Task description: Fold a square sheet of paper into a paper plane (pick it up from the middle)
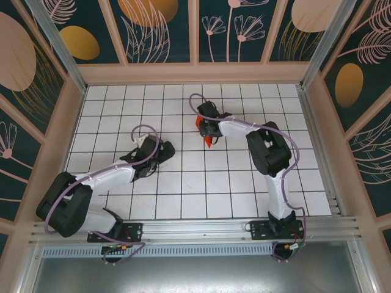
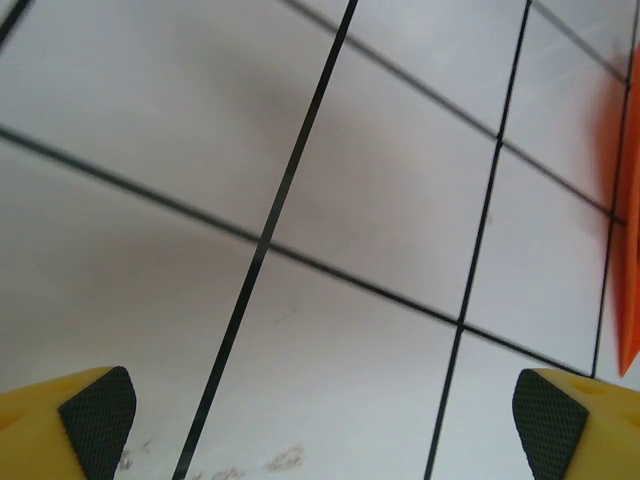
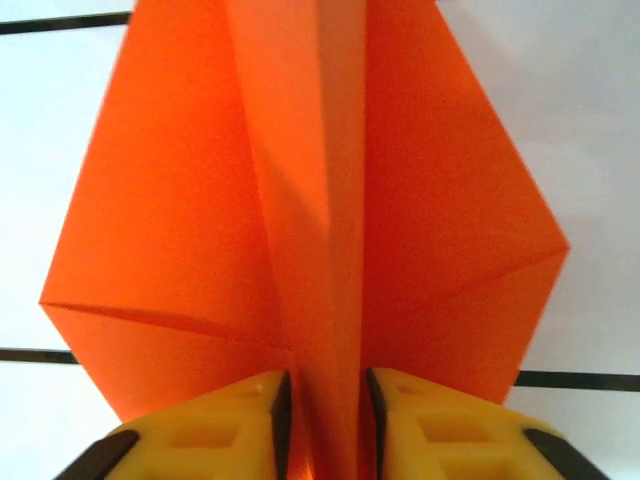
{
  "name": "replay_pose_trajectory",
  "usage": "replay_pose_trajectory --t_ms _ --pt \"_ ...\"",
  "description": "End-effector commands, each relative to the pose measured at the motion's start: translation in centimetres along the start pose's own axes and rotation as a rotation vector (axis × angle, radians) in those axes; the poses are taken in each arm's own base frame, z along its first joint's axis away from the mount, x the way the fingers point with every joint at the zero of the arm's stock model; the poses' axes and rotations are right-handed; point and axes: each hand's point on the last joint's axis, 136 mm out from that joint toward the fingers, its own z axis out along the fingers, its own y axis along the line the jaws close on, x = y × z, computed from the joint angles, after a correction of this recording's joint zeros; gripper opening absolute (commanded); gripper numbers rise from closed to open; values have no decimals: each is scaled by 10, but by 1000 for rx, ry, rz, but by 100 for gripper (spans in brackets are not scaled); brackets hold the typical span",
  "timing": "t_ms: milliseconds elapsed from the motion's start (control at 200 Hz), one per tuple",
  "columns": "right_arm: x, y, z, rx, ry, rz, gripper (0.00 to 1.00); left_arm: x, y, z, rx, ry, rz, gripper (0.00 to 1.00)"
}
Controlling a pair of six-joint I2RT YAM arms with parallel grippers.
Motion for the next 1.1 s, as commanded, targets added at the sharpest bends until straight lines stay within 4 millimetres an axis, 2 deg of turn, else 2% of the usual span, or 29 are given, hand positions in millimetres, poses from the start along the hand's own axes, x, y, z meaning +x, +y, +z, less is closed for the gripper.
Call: replay_pose_trajectory --t_ms 0,105,225,245,365,465,585,691,756,851,996,1096 --pt "-56 9 -68 -45 -142 52 38 -43 -11 -18 -39 -118 60 98" --pt "-79 2 -107 -60 -227 84 48 -79 -16 -35 -85 -221 103 99" --pt "-96 -26 -148 -9 -362 122 64 -120 -8 -56 -147 -353 136 99" --pt "-101 -45 -152 21 -390 146 67 -126 -5 -60 -161 -375 145 99" --pt "-104 -113 -183 149 -536 210 81 -157 23 -81 -289 -525 187 99" --pt "-88 -178 -198 318 -642 270 98 -166 50 -90 -350 -622 218 99" --pt "-56 -249 -205 488 -719 359 99 -164 83 -94 -395 -721 225 99" --pt "-31 -287 -202 553 -744 403 99 -158 113 -94 -439 -775 216 98" --pt "-17 -299 -197 568 -753 397 99 -160 121 -92 -444 -762 224 98" --pt "-8 -307 -189 548 -784 385 99 -160 127 -88 -448 -774 274 98" --pt "2 -306 -172 537 -797 314 99 -160 134 -75 -407 -768 322 99" --pt "0 -301 -166 504 -808 256 99 -158 135 -68 -355 -790 362 98"
